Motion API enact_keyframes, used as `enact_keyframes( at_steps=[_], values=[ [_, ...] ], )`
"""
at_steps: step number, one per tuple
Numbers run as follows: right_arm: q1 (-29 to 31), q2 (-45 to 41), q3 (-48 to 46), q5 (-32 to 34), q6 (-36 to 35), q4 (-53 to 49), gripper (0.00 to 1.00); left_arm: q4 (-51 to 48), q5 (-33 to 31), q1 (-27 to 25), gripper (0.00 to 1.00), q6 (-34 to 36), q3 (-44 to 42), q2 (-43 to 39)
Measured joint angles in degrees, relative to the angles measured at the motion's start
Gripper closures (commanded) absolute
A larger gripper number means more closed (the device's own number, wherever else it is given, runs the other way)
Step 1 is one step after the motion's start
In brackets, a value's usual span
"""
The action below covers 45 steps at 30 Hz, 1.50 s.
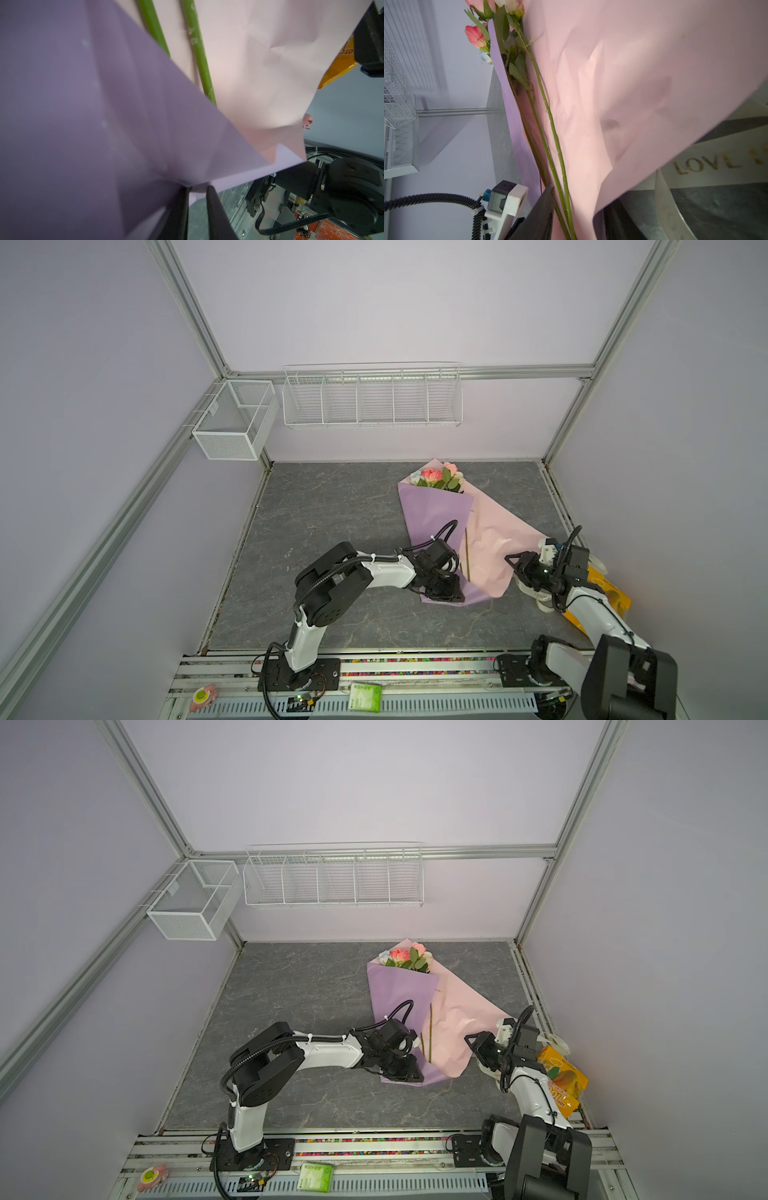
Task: Tie the bouquet of fake flowers
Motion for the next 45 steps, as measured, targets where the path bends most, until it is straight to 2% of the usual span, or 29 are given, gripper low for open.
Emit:
enact_keyframes(
  at_steps=[4,20,24,30,34,39,45],
  values=[
    [0.0,2.12,0.02,0.24,-0.42,0.17,0.65,0.09,0.0,0.0,0.81,-0.22,0.0,0.0],
    [0.28,0.24,0.68,4.0,-2.84,-2.89,0.94,0.42,-0.83,0.0,0.82,-0.68,-0.02,-0.02],
    [2.21,-2.84,1.64,3.96,-3.15,-4.2,0.94,1.31,-0.81,0.0,0.82,-1.25,-0.52,-0.11],
    [9.62,-9.6,5.27,5.01,-3.23,-5.95,0.94,4.15,-0.83,0.33,0.82,-2.25,-2.19,-0.5],
    [15.91,-12.85,8.57,9.2,-3.23,-8.81,0.94,5.7,-1.03,0.85,0.82,-2.97,-3.06,-0.76],
    [25.03,-11.04,13.55,15.13,-3.45,-11.61,0.94,6.62,-1.33,1.03,0.81,-3.39,-3.69,-1.05],
    [35.69,-4.09,20.59,23.78,-4.35,-14.84,0.94,7.67,-3.13,1.03,0.77,-4.2,-6.71,-4.17]
  ],
)
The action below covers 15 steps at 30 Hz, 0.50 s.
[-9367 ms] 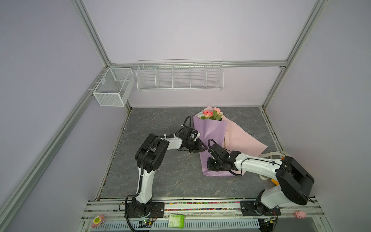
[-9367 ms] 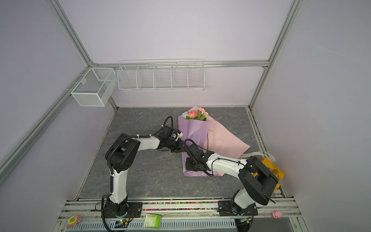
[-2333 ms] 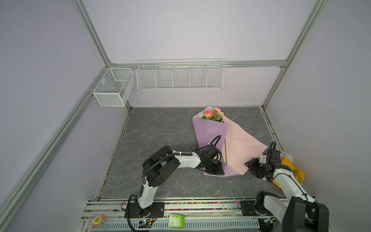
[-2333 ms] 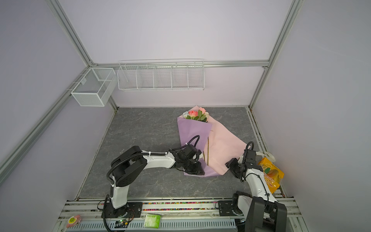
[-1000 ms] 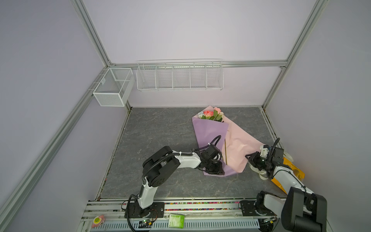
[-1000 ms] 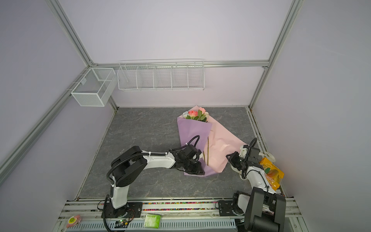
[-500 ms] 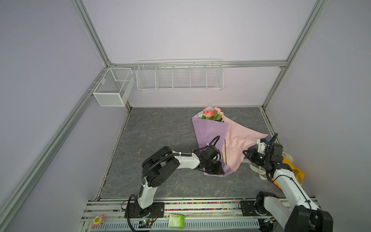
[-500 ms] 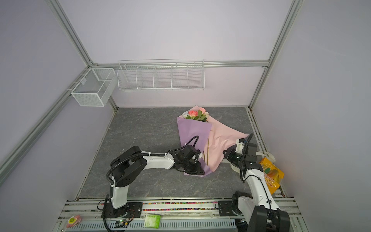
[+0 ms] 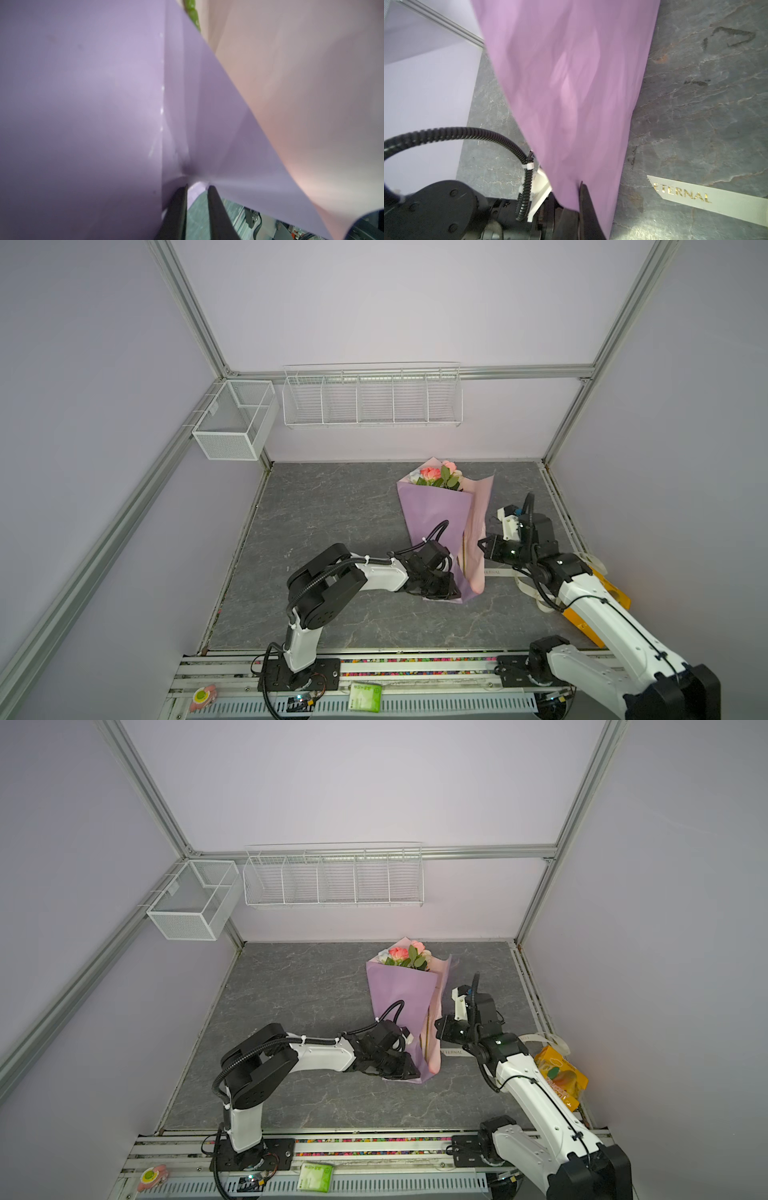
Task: Tie the bouquet of fake flowers
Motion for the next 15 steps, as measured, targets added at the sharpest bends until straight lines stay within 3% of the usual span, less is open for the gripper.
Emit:
enact_keyframes(
  at_steps=[4,15],
  values=[
    [3.26,4.35,2.82,3.52,-0.13,-0.76,0.94,0.15,-2.29,0.0,0.75,-0.17,-2.27,-5.31],
    [10.4,14.08,10.73,8.44,1.22,-2.38,0.94,-0.33,-10.43,1.42,0.8,-0.87,-8.09,-17.49]
  ],
)
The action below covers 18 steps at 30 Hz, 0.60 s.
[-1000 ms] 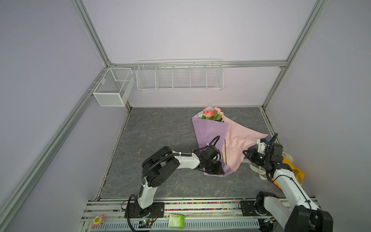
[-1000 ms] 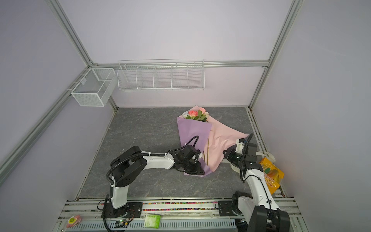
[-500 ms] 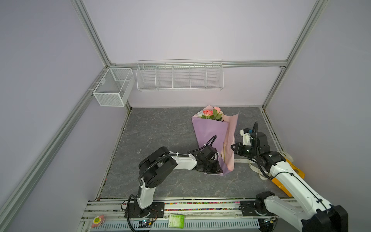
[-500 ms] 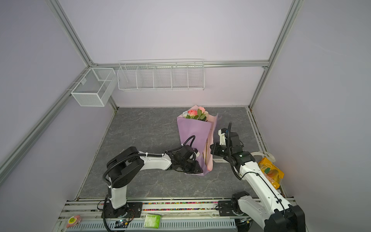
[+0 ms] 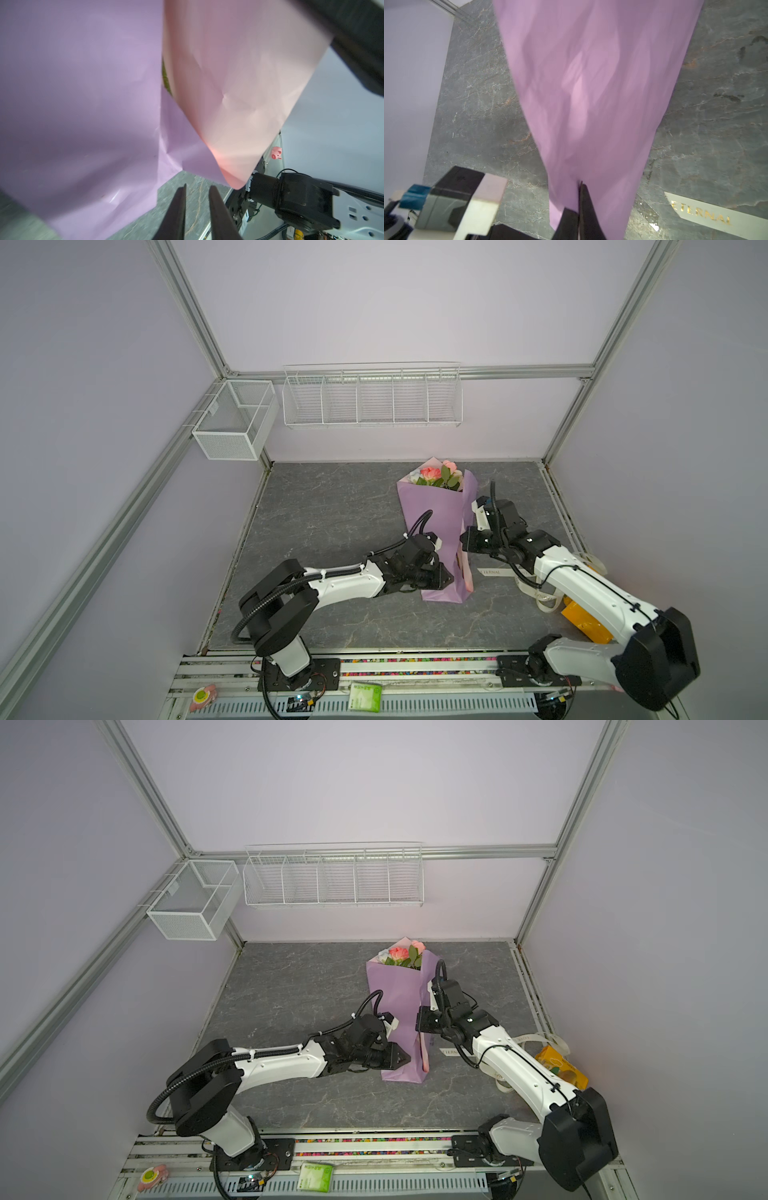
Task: Tie the bouquet of fake flowers
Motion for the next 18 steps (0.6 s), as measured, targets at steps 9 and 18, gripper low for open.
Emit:
enact_keyframes(
  at_steps=[9,18],
  values=[
    [5.42,11.5,7.98,2.14,2.8,-1.38,0.94,2.08,-1.44,5.33,0.7,-3.06,-10.25,-4.07],
    [8.46,22.05,14.32,3.23,5.42,-2.67,0.94,6.58,-1.68,5.57,0.38,-3.54,-13.73,-12.2]
  ],
)
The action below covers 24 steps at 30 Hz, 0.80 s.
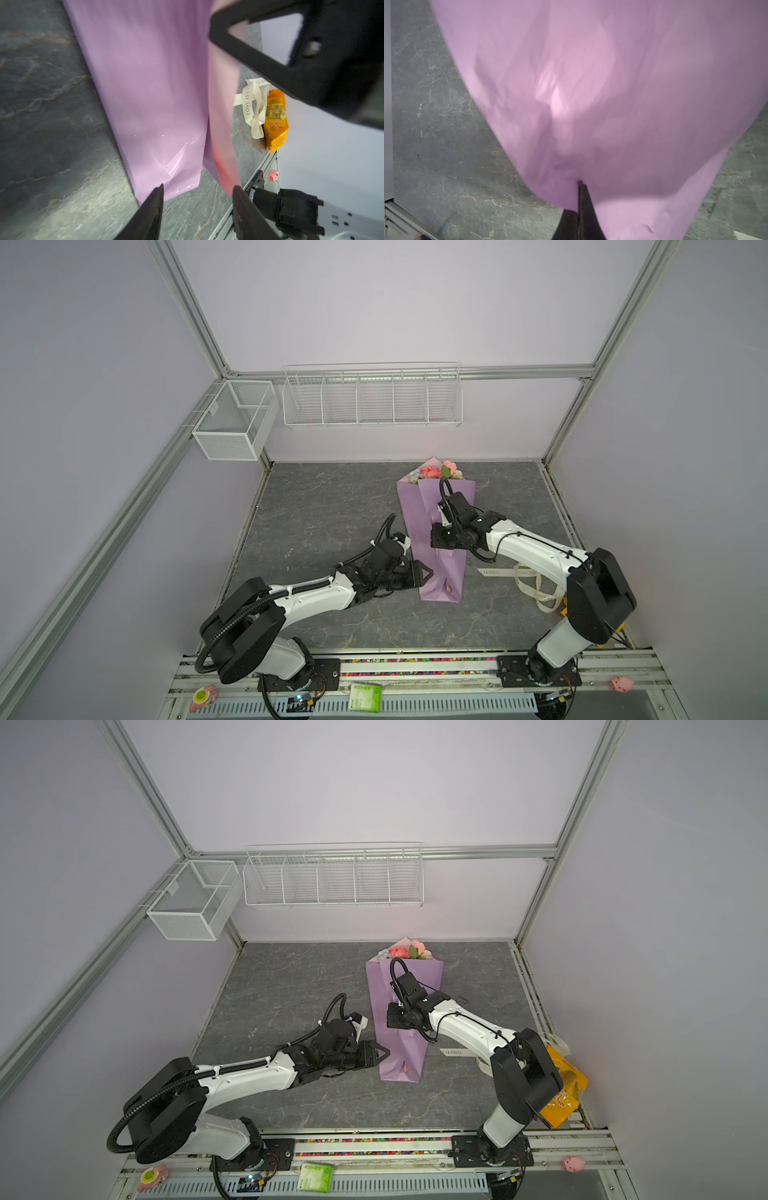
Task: Tie the bouquet of fake flowers
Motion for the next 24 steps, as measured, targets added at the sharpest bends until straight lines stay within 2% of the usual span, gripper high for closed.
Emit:
enact_keyframes(
  at_steps=[4,10,12,20,24],
  values=[
    [0.33,3.28,1.79,-0.92,0.44,-0.11,0.94,1.7,0.28,0.31,0.23,0.31,-1.9,-1.4],
    [0.37,6.16,3.54,-2.56,0.83,-0.24,0.94,5.35,4.22,0.42,0.24,0.09,-1.88,1.31],
    [0.37,6.32,3.87,-2.8,0.87,-0.37,0.94,6.43,5.49,0.42,0.28,-0.02,-1.49,3.5],
    [0.37,6.27,4.0,-2.58,1.2,-0.79,0.94,12.02,9.92,0.42,0.69,-1.77,0.76,12.46],
    [0.37,6.25,3.98,-2.58,1.38,-0.79,0.94,16.17,10.16,0.42,0.82,-3.52,-0.24,15.32]
  ],
)
